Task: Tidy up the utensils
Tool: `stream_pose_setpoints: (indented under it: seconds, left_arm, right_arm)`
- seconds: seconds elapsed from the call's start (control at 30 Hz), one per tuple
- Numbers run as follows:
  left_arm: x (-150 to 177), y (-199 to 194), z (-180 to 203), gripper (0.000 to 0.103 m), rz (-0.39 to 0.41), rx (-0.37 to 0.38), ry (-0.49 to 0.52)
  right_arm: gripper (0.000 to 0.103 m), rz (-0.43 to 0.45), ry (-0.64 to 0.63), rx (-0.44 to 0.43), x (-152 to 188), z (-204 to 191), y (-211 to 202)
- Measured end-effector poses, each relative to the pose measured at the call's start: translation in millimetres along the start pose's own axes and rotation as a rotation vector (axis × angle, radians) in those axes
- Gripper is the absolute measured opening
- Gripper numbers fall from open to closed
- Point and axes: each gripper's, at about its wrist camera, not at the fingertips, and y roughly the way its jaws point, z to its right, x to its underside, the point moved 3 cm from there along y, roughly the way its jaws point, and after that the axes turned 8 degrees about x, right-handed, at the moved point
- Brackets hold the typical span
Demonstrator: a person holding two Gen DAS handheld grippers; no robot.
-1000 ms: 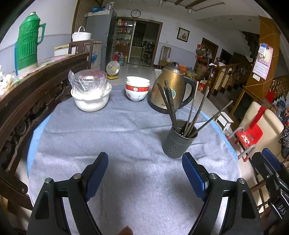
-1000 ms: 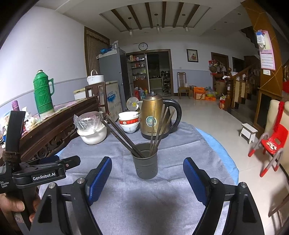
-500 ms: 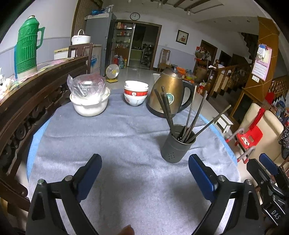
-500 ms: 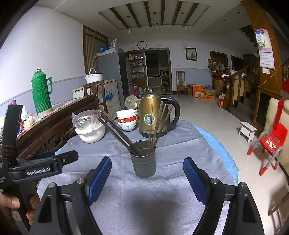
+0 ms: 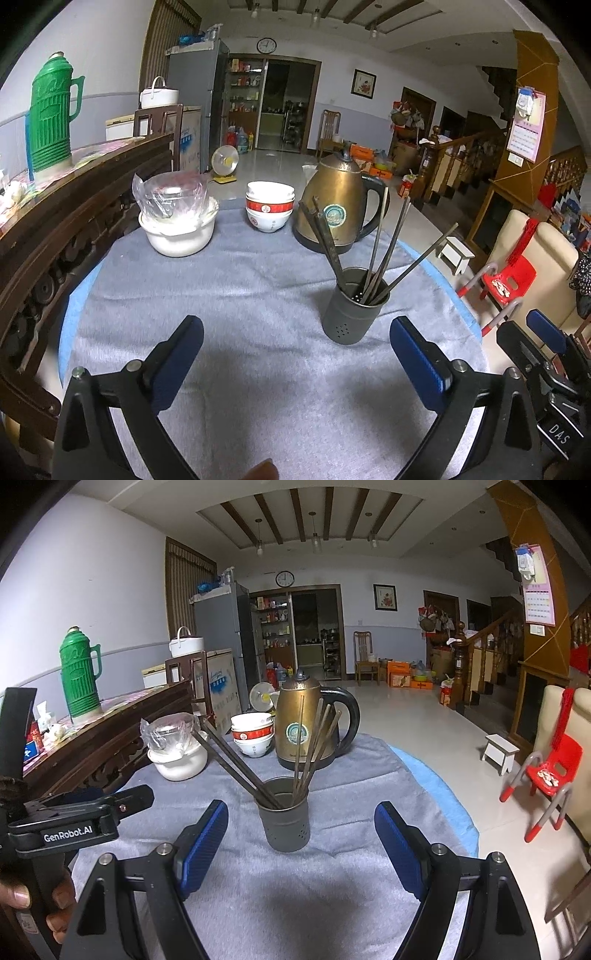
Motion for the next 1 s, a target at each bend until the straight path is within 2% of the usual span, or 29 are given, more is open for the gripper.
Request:
stream_pose_setpoints:
  seconds: [1.0]
  left_arm:
    - [-6.8, -0.9, 9.1, 0.101, 0.011, 0.026, 0.018]
  right_arm:
    - [0.084, 0.033, -0.015, 0.014, -9.9, 1.6, -2.1]
